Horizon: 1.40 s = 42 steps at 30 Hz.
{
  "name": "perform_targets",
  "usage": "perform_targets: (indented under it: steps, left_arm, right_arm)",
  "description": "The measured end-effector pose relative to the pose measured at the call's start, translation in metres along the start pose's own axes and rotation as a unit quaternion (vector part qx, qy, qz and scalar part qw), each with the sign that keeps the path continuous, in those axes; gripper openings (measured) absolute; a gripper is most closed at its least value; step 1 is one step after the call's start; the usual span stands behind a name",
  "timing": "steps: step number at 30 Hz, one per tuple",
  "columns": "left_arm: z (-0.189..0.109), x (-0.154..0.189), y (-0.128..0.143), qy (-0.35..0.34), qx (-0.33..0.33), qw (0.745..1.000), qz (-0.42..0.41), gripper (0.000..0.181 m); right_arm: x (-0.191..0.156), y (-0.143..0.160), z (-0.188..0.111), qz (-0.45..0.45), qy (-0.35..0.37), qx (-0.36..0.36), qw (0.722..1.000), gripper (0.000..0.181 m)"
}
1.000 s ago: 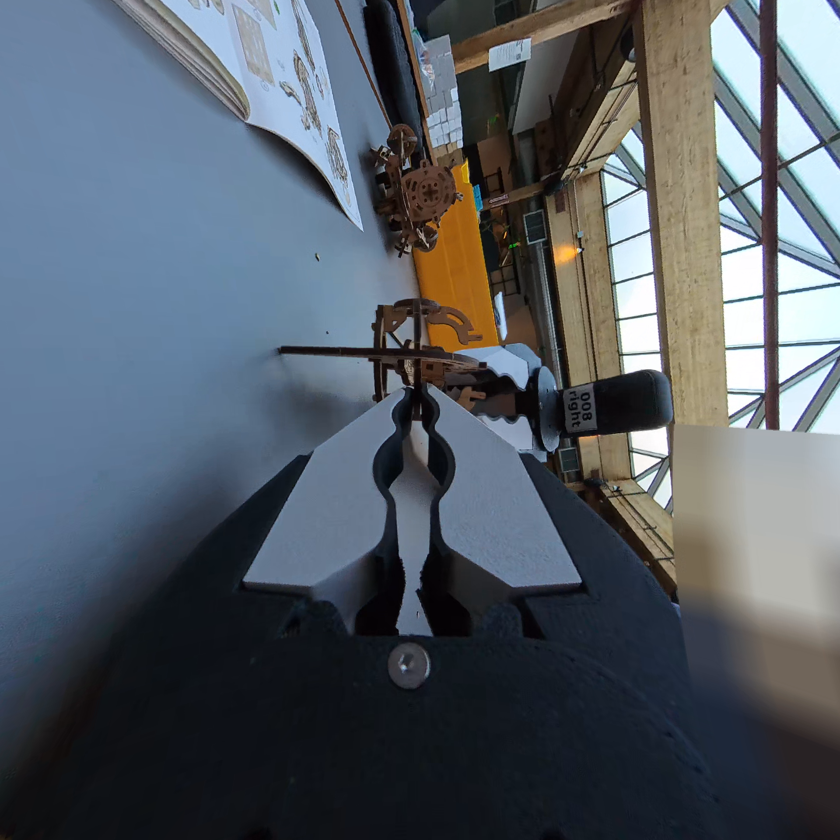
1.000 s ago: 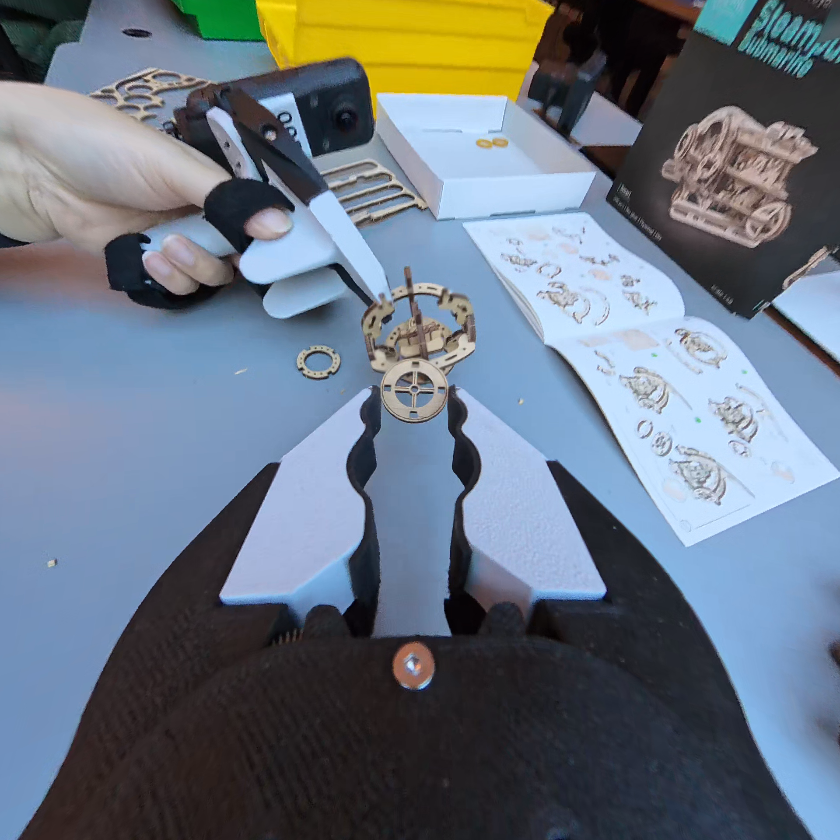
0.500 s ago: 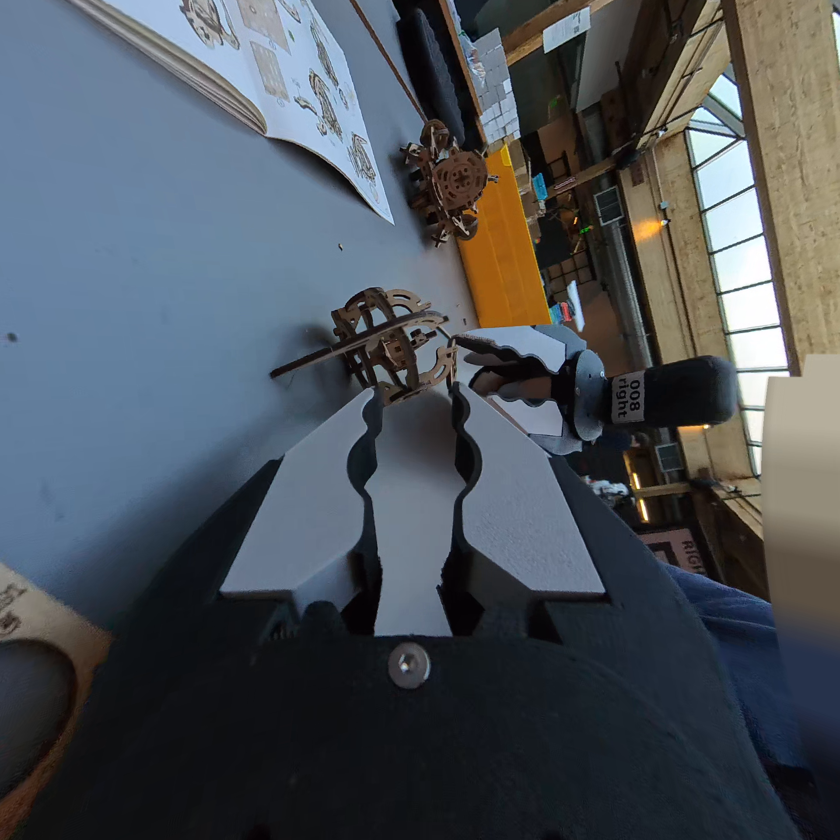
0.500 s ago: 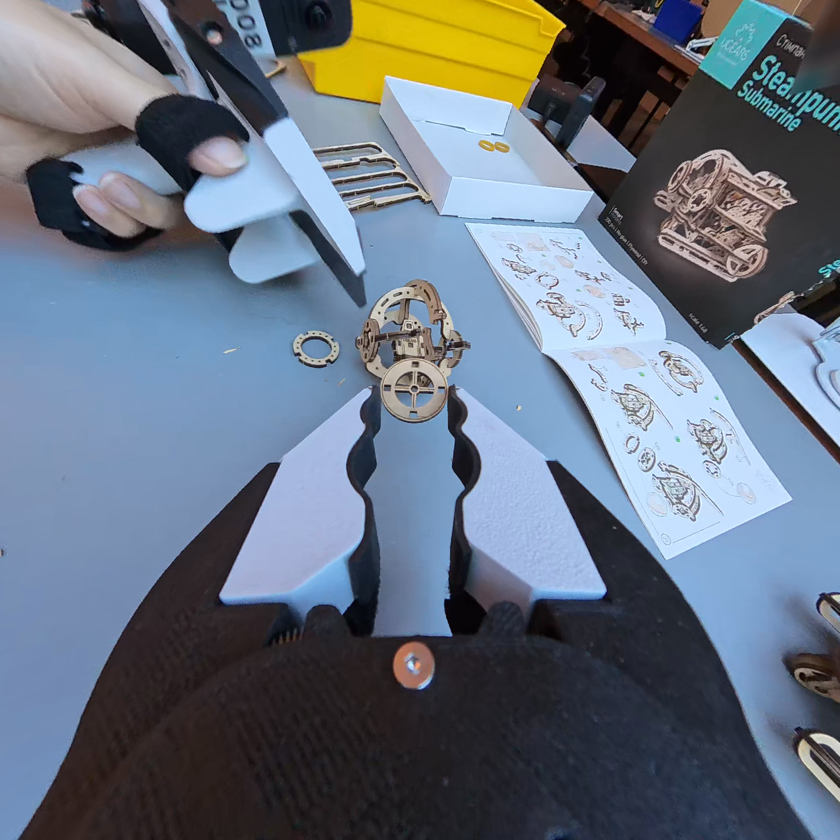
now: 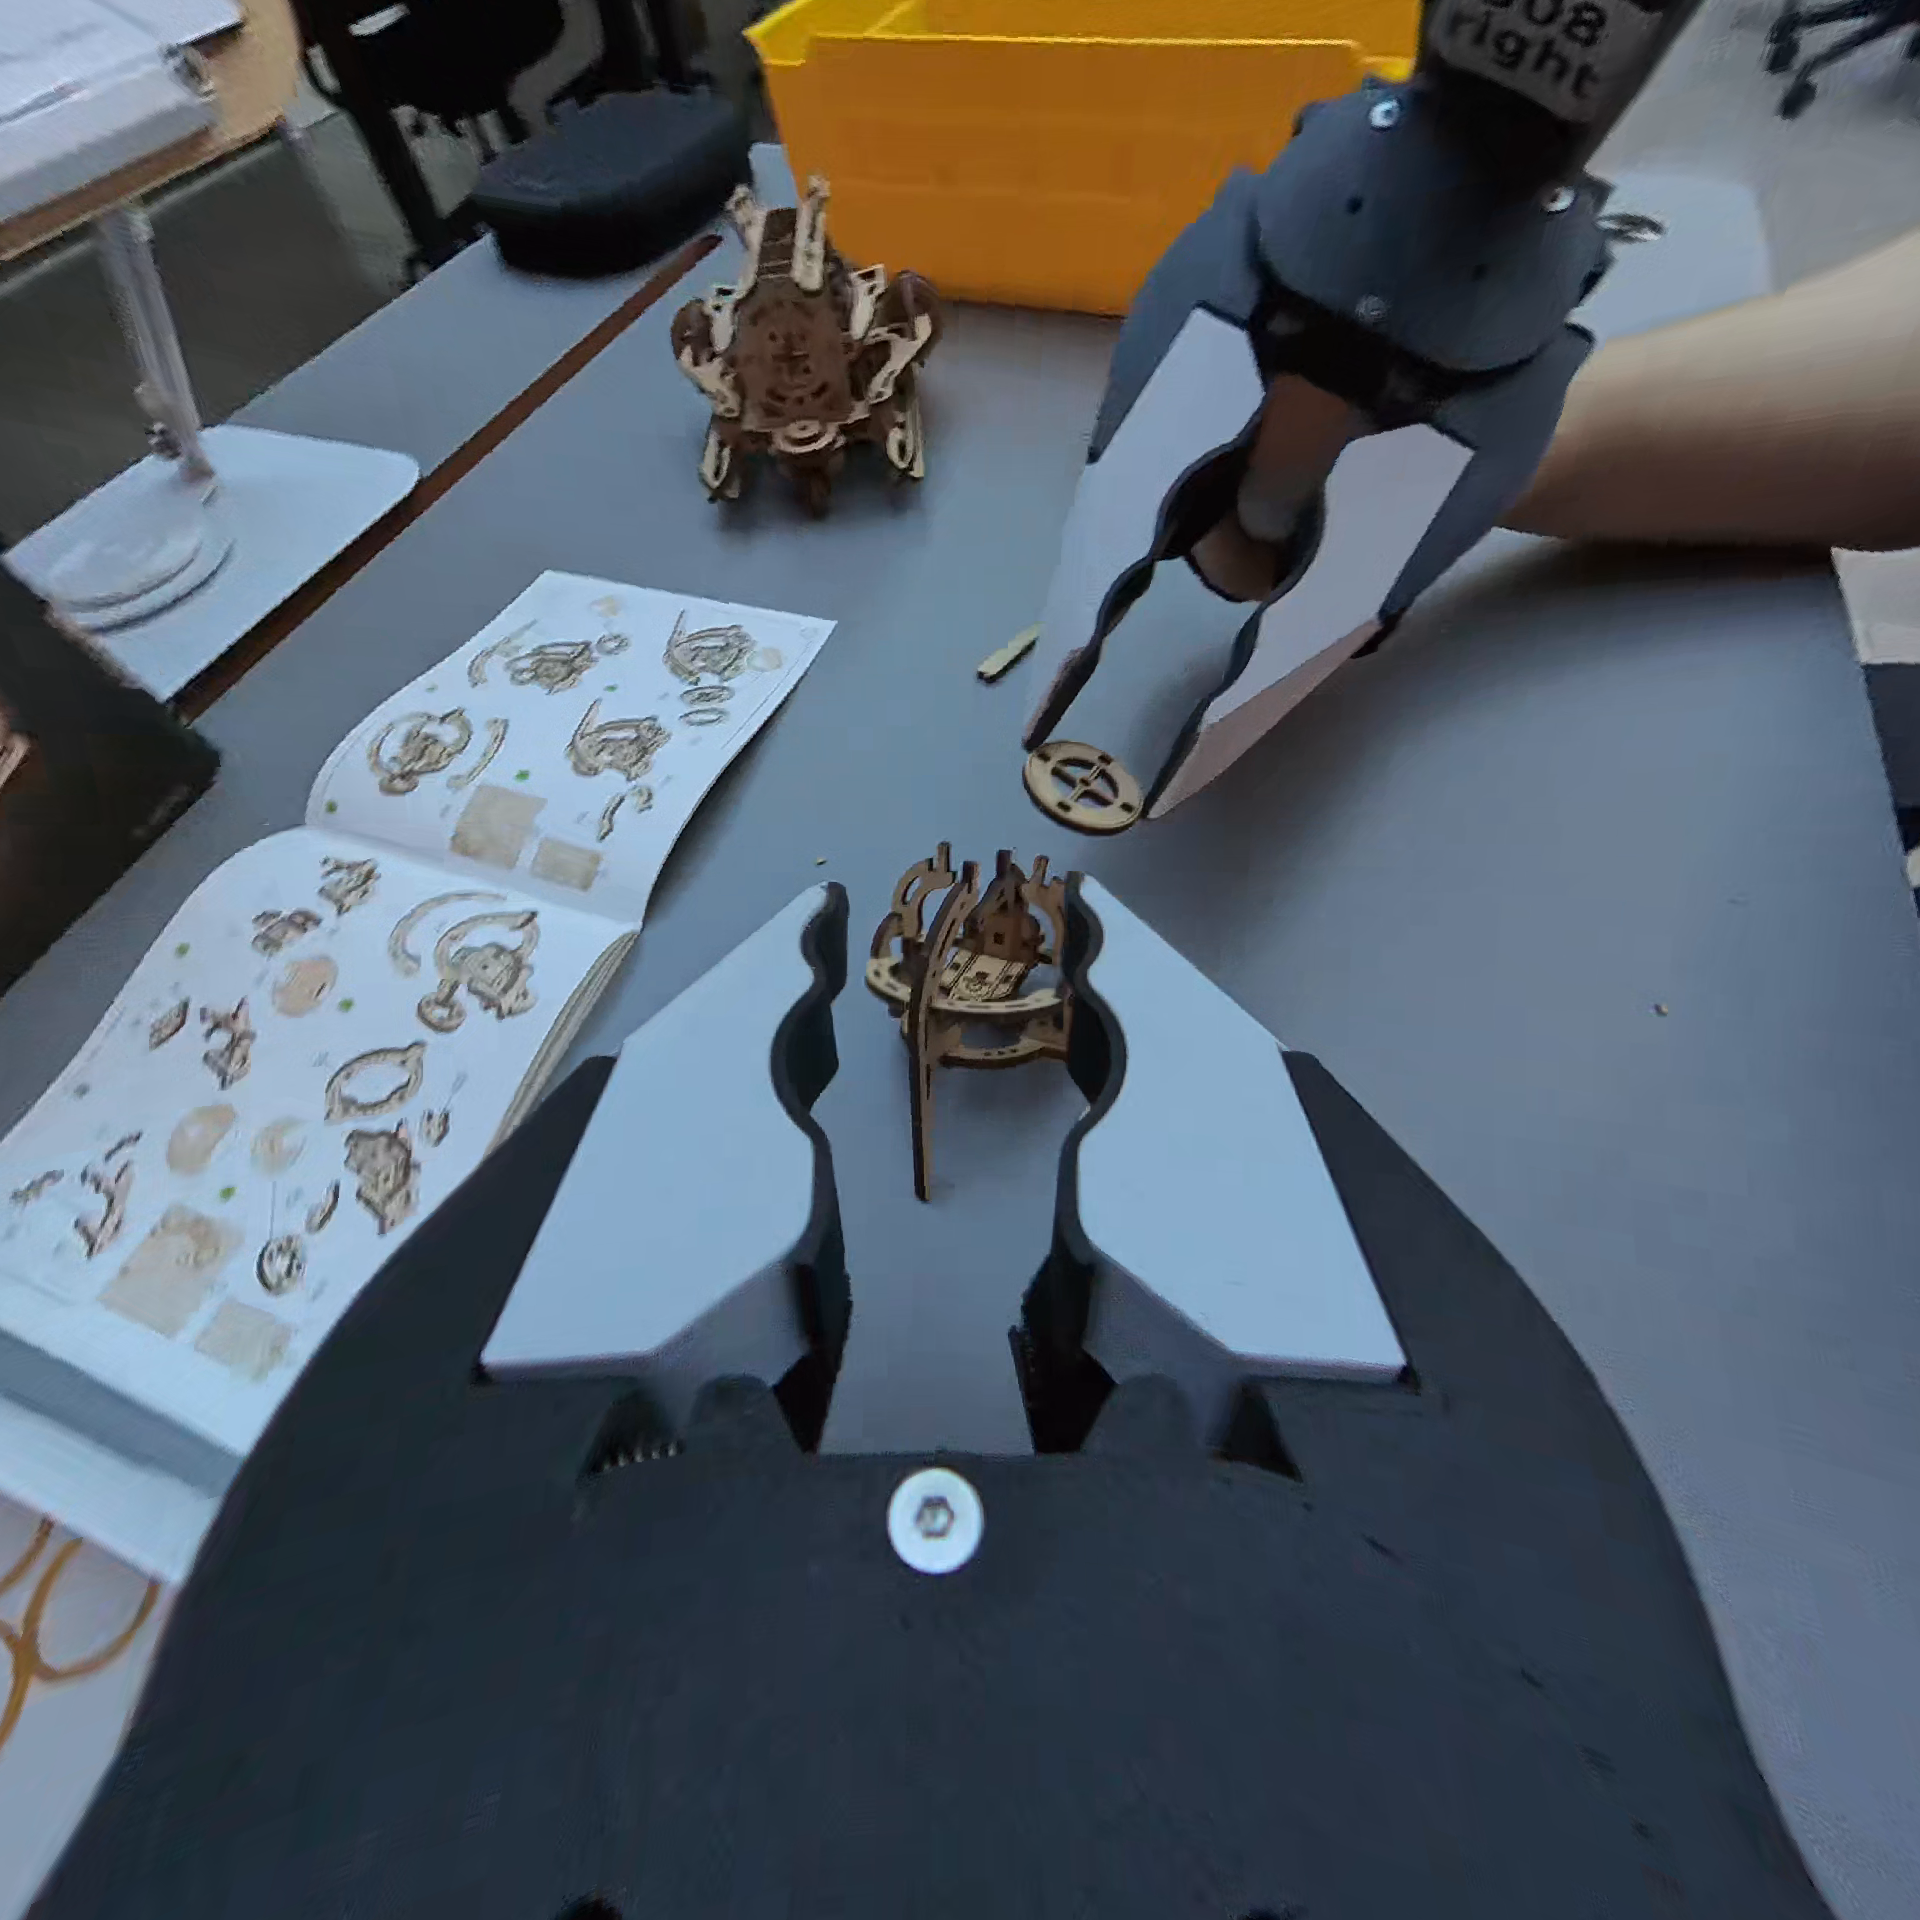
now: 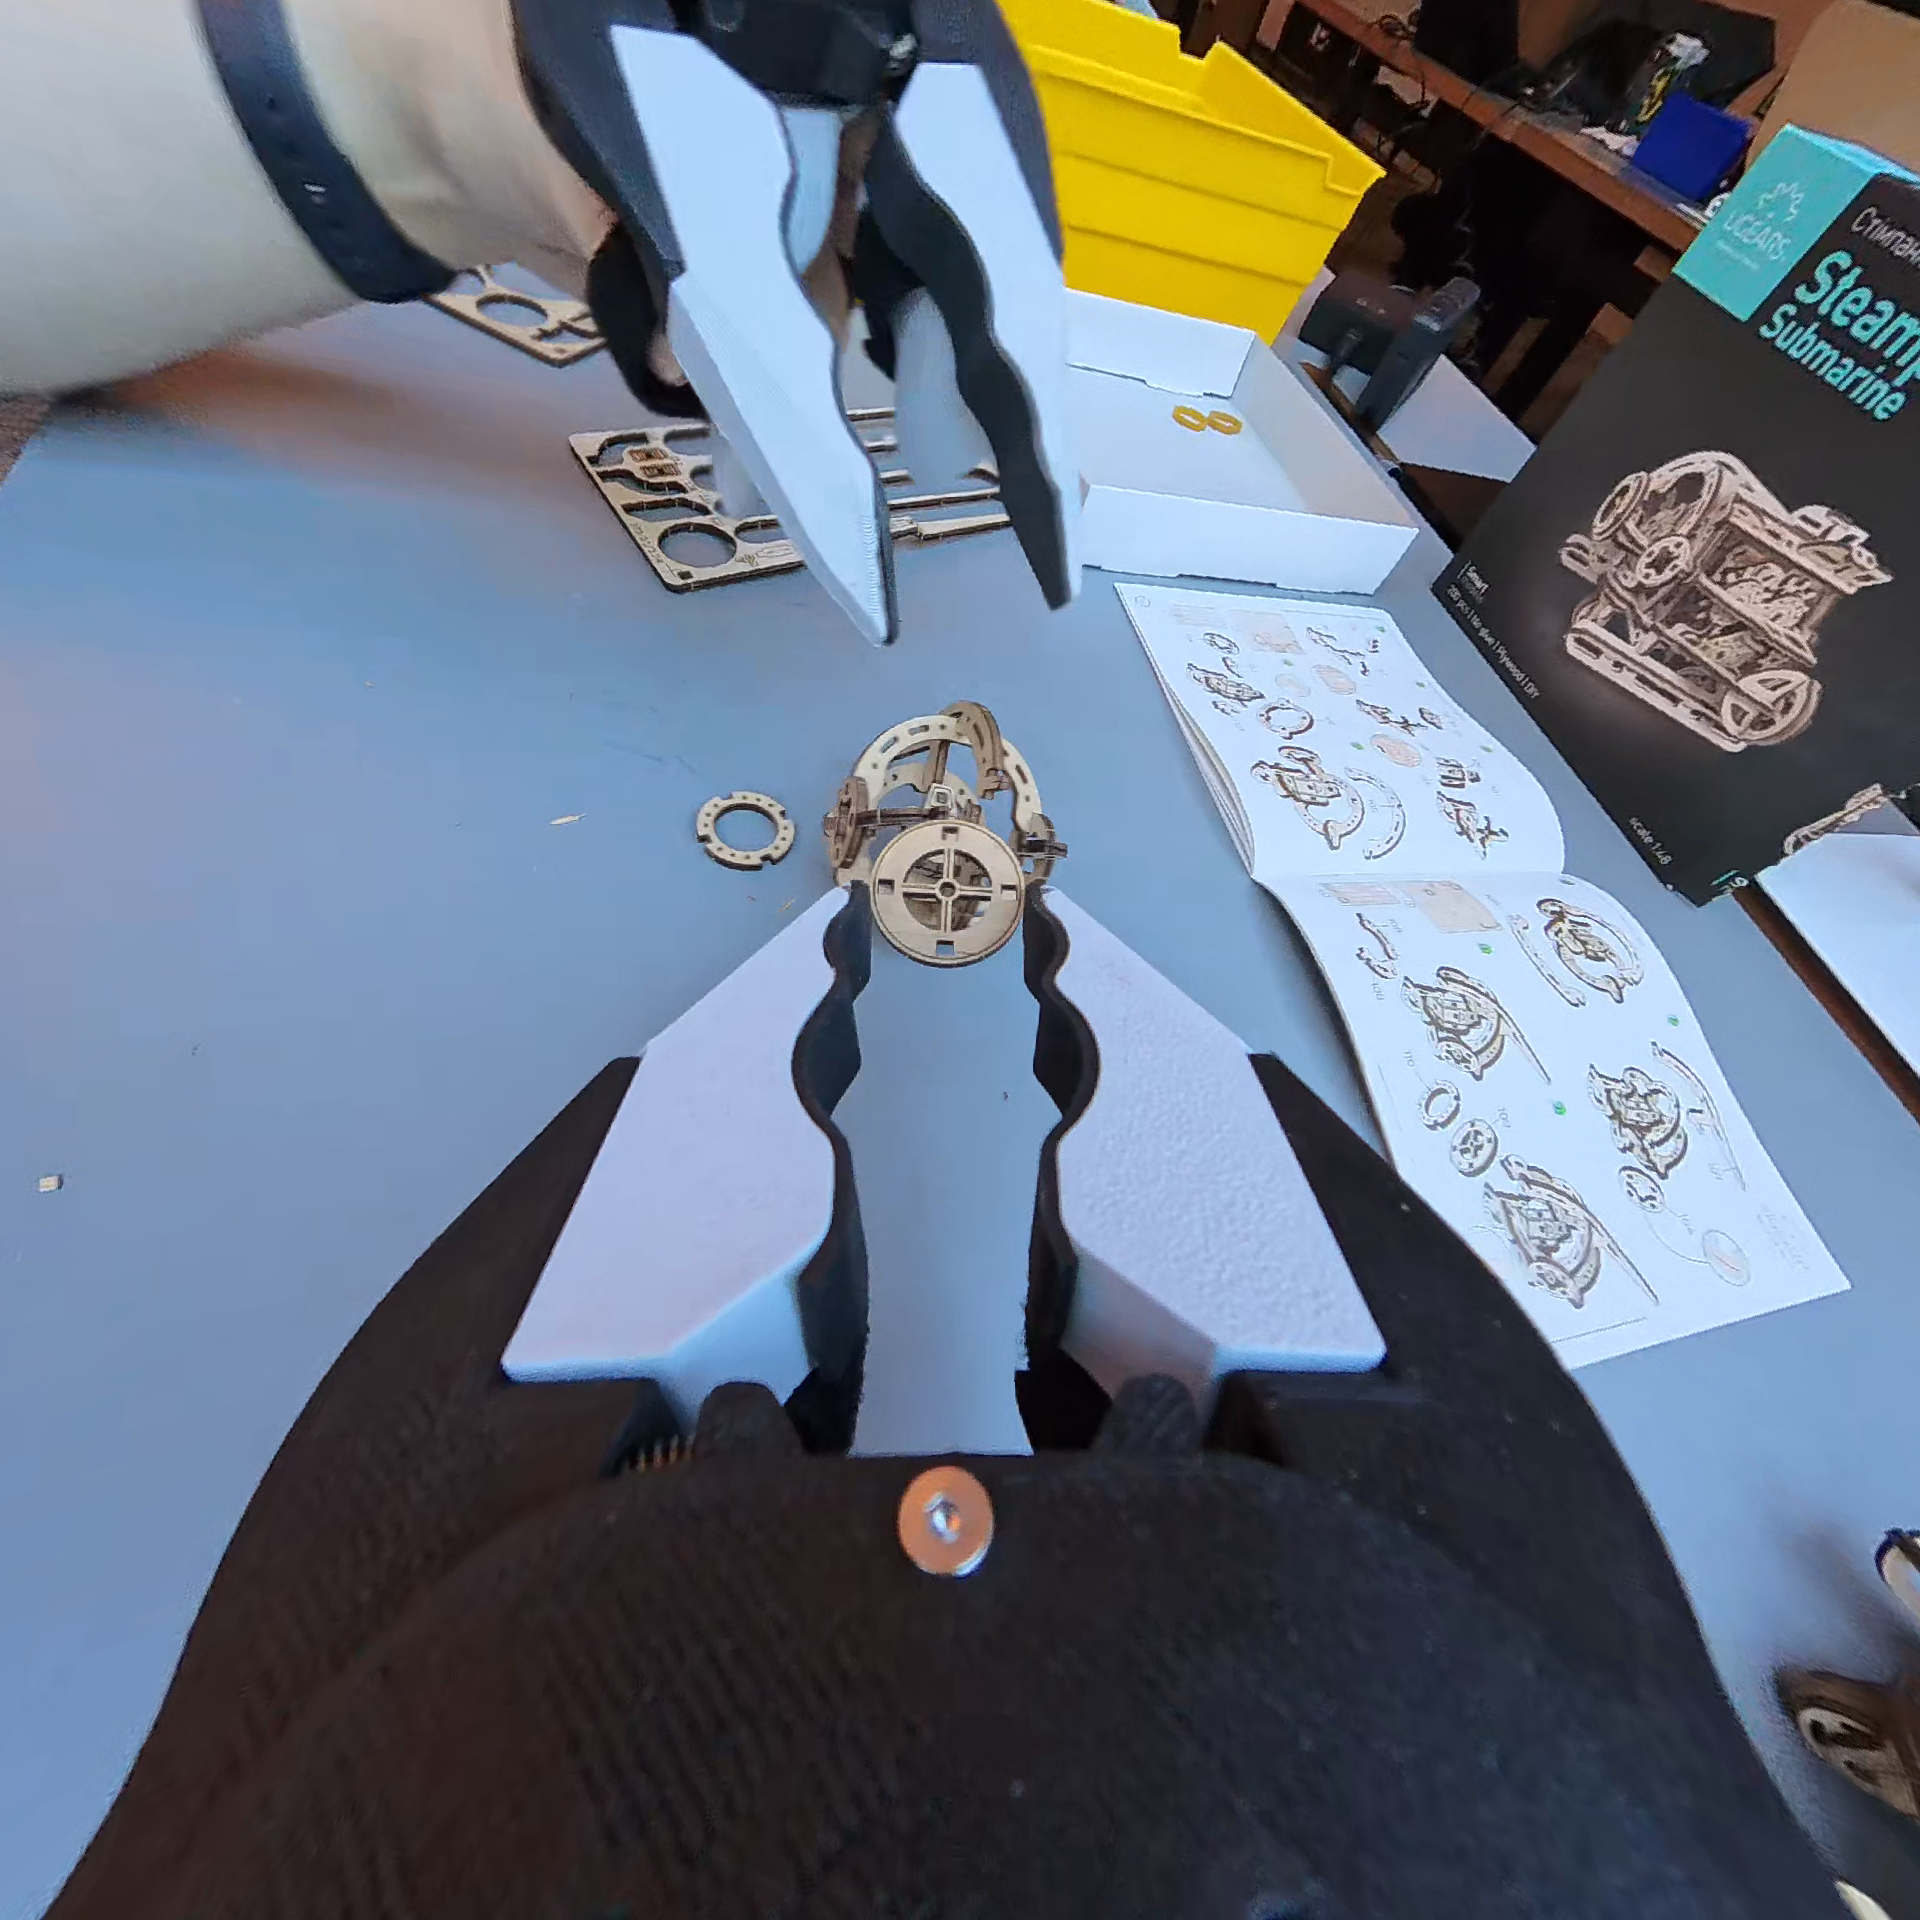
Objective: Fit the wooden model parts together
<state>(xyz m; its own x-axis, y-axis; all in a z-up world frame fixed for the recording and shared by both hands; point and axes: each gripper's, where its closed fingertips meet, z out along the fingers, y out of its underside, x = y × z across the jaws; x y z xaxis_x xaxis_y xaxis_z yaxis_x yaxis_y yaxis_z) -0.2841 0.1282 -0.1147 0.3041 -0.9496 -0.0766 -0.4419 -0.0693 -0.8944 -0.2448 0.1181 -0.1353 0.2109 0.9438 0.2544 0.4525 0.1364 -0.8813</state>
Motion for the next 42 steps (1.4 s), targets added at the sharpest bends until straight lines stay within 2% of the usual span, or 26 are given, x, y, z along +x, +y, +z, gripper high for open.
perform_targets:
  steps: [2,8,11,13,16,23,28,42]
  left_arm:
    - [0.004,0.009,-0.003,0.070,-0.005,0.998,0.007,0.027]
    - [0.013,0.005,0.013,0.161,-0.078,0.984,0.008,0.026]
    - [0.017,0.000,0.021,0.154,-0.090,0.984,0.006,0.026]
    - [0.019,-0.001,0.025,0.142,-0.079,0.987,0.009,0.018]
    - [0.020,-0.003,0.029,0.127,-0.072,0.989,0.017,0.018]
    - [0.026,0.003,0.023,0.143,-0.053,0.988,0.009,0.013]
    - [0.029,0.007,0.026,0.153,-0.054,0.987,0.012,0.000]
    - [0.029,0.014,0.024,0.176,-0.034,0.984,0.008,0.000]
  right_arm:
    - [-0.002,0.001,0.000,-0.002,-0.006,-0.005,1.000,0.027]
    - [0.010,-0.007,0.004,0.010,-0.022,0.008,1.000,0.027]
    - [0.015,-0.012,0.008,0.045,-0.048,0.031,0.997,0.027]
    - [0.016,-0.015,0.010,0.070,-0.060,0.049,0.995,0.027]
    - [0.011,-0.011,0.015,0.092,-0.076,0.053,0.991,0.027]
    - [0.010,-0.006,0.019,0.101,-0.077,0.047,0.991,0.027]
    - [0.010,-0.004,0.020,0.116,-0.081,0.048,0.989,0.027]
    - [0.004,-0.004,0.017,0.085,-0.093,0.046,0.991,0.027]
